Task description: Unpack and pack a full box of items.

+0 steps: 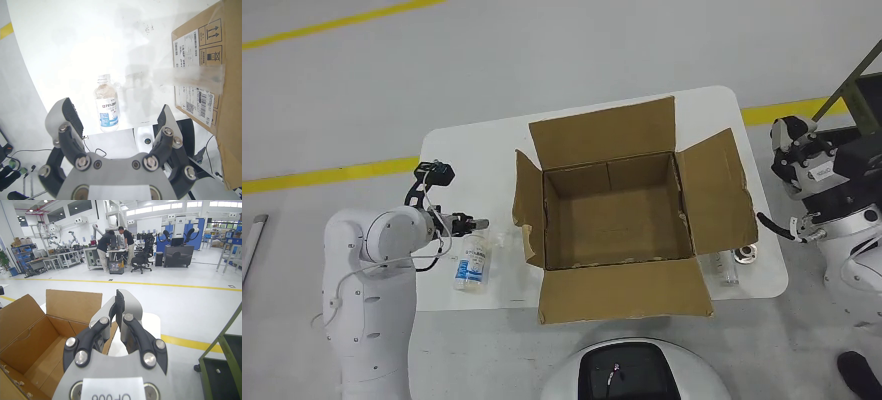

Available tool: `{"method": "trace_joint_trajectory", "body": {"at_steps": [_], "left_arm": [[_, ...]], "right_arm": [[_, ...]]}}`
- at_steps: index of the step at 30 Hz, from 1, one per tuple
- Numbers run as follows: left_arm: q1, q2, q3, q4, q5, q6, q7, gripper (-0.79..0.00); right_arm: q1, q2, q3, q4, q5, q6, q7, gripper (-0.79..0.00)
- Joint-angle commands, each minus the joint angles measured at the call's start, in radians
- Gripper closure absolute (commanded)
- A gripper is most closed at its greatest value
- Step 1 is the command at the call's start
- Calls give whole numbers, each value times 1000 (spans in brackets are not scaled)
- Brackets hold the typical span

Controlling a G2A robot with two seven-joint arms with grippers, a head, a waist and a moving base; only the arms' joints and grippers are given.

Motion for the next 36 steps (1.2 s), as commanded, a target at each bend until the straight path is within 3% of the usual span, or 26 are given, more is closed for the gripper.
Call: {"method": "trace_joint_trajectory", "body": {"at_steps": [1, 6, 17, 25, 36], "left_arm": [[15, 0, 2, 16, -5, 9, 10, -785], [59, 13, 13, 57, -6, 27, 0, -785], [201, 67, 11, 54, 18, 28, 0, -785], [164, 75, 26, 120, -54, 17, 1, -785], [100, 79, 96, 236, -51, -62, 88, -785]], "right_arm": [[0, -1, 4, 9, 4, -8, 4, 0], [2, -3, 11, 15, 11, -31, 16, 0], [10, -9, 14, 21, 10, -63, 23, 0], [19, -13, 18, 27, 3, -75, 35, 0], [26, -19, 21, 36, -7, -75, 43, 0]]}}
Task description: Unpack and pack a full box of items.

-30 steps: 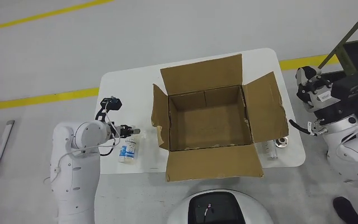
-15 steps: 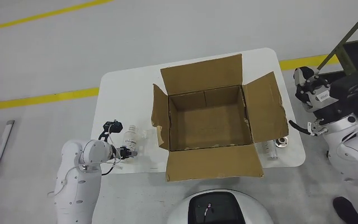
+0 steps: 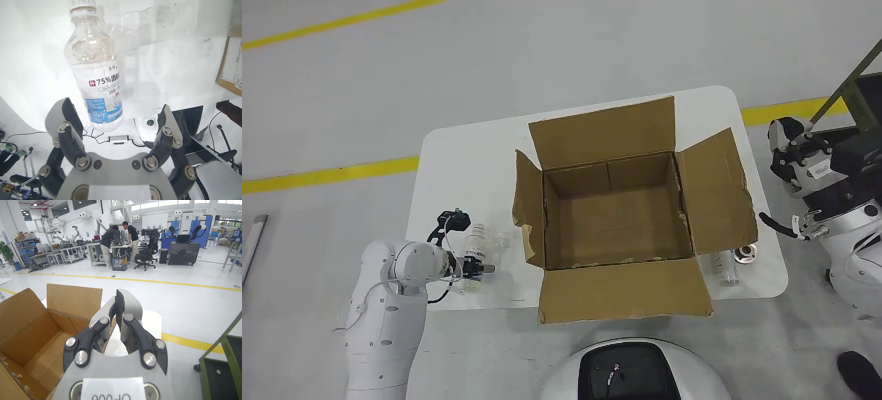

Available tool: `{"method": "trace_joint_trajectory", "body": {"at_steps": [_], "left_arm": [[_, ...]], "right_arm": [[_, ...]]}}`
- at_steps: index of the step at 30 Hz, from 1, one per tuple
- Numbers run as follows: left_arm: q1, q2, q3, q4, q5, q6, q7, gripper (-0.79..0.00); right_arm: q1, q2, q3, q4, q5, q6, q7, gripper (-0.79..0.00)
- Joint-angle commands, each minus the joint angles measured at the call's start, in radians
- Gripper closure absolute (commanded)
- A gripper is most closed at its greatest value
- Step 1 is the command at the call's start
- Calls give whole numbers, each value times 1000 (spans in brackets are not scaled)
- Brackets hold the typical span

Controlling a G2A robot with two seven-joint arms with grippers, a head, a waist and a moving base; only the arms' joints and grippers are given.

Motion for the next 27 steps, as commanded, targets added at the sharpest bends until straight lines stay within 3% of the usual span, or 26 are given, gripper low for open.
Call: {"method": "trace_joint_trajectory", "body": {"at_steps": [1, 17, 19, 22, 23, 24, 26, 27], "left_arm": [[-13, 1, 10, 19, 12, -12, 12, -785], [-59, 7, 73, 111, -4, -39, 37, -785], [-59, 8, 81, 117, -2, -43, 38, -727], [-60, 10, 90, 126, 8, -39, 49, -566], [-62, 10, 93, 127, 9, -40, 51, -453], [-63, 10, 95, 130, 7, -38, 52, -413], [-65, 11, 101, 133, 9, -39, 56, -237], [-66, 11, 104, 134, 7, -39, 59, -194]], "right_arm": [[1, -1, 0, 2, -1, 0, 2, 0], [12, -10, -3, 18, -13, 9, 14, 0], [13, -11, -3, 20, -15, 10, 14, 0], [12, -12, -1, 22, -17, 12, 16, 0], [12, -13, -1, 22, -17, 12, 16, 0], [12, -13, 0, 22, -18, 12, 16, 0], [11, -14, 1, 22, -19, 12, 19, 0], [12, -15, 2, 22, -20, 12, 19, 0]]}}
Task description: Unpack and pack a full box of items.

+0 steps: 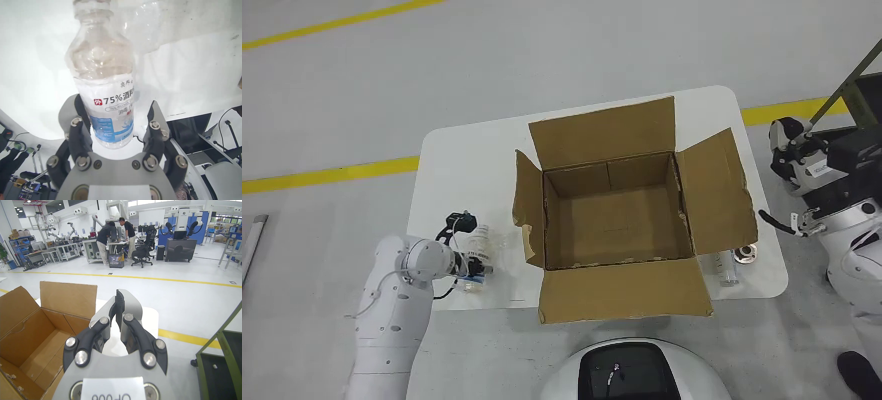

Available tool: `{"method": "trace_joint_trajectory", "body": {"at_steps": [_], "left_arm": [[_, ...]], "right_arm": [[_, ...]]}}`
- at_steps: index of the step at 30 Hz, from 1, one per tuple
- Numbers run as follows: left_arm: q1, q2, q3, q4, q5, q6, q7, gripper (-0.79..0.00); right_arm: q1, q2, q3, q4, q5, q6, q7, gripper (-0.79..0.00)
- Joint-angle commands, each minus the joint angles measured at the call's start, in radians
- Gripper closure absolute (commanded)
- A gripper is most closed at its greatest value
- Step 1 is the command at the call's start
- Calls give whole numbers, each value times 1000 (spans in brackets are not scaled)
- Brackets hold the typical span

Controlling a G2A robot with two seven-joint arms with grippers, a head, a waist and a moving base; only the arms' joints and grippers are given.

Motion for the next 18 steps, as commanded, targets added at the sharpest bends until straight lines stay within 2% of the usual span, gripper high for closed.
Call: {"method": "trace_joint_trajectory", "body": {"at_steps": [1, 3, 9, 18], "left_arm": [[-2, 1, 5, 2, 0, 0, 6, -160], [-2, 1, 9, 3, -2, 0, 15, 0], [-14, 8, -13, -32, -24, 23, 23, 0], [-51, 32, -150, -255, -71, 121, 2, 0]], "right_arm": [[0, -1, 2, 1, -2, 0, 0, 0], [0, -2, 4, 2, -3, 0, 2, 0], [2, -4, 6, 4, -2, 0, 4, 0], [13, -8, 14, 14, 3, 0, 2, 0]]}}
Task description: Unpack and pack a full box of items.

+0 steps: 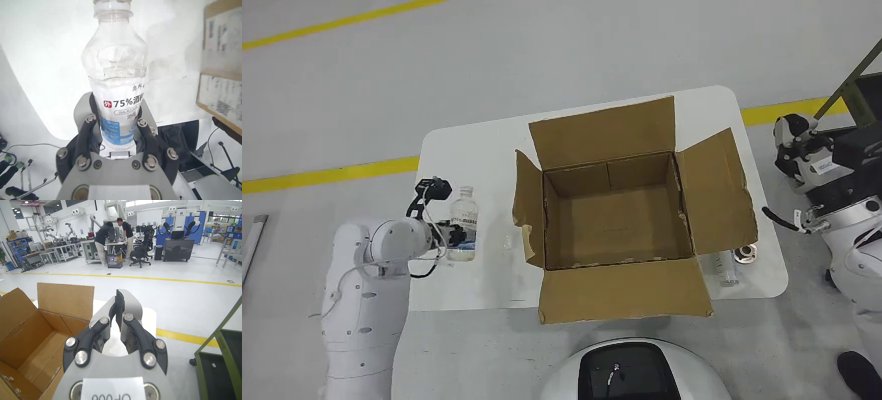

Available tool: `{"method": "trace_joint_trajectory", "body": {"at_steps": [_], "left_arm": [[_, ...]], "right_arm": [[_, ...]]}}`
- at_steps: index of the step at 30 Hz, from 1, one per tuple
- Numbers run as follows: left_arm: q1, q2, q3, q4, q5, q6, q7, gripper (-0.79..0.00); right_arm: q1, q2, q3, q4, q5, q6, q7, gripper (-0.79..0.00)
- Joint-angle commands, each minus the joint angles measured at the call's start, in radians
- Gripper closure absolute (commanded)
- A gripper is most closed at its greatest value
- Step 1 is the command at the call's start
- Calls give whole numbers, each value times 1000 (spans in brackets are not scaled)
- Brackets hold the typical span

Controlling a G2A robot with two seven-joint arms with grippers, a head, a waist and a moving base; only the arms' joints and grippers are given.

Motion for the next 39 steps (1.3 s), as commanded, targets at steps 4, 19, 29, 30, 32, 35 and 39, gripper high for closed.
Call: {"method": "trace_joint_trajectory", "body": {"at_steps": [4, 19, 29, 30, 32, 35, 39], "left_arm": [[-56, 10, -46, -83, -19, -11, 22, 0], [-242, 2, -3, -129, -303, 106, 58, 0], [-242, 2, -3, -129, -303, 106, 58, 0], [-233, 2, -3, -131, -312, 105, 79, 0], [-213, 0, 4, -142, -343, 106, 124, 0], [-238, -7, 36, -153, -419, 111, 176, 0], [-321, -24, 120, -116, -530, 107, 240, 0]], "right_arm": [[4, -2, 2, 9, 9, -1, 1, 0], [-7, -9, 11, -4, 20, -10, 1, 0], [-41, -14, 6, -23, 21, -27, -12, 0], [-43, -14, 5, -21, 21, -28, -13, 0], [-45, -15, 5, -20, 18, -29, -15, 0], [-45, -16, 4, -19, 11, -35, -15, 0], [-45, -17, 3, -20, 0, -39, -16, 0]]}}
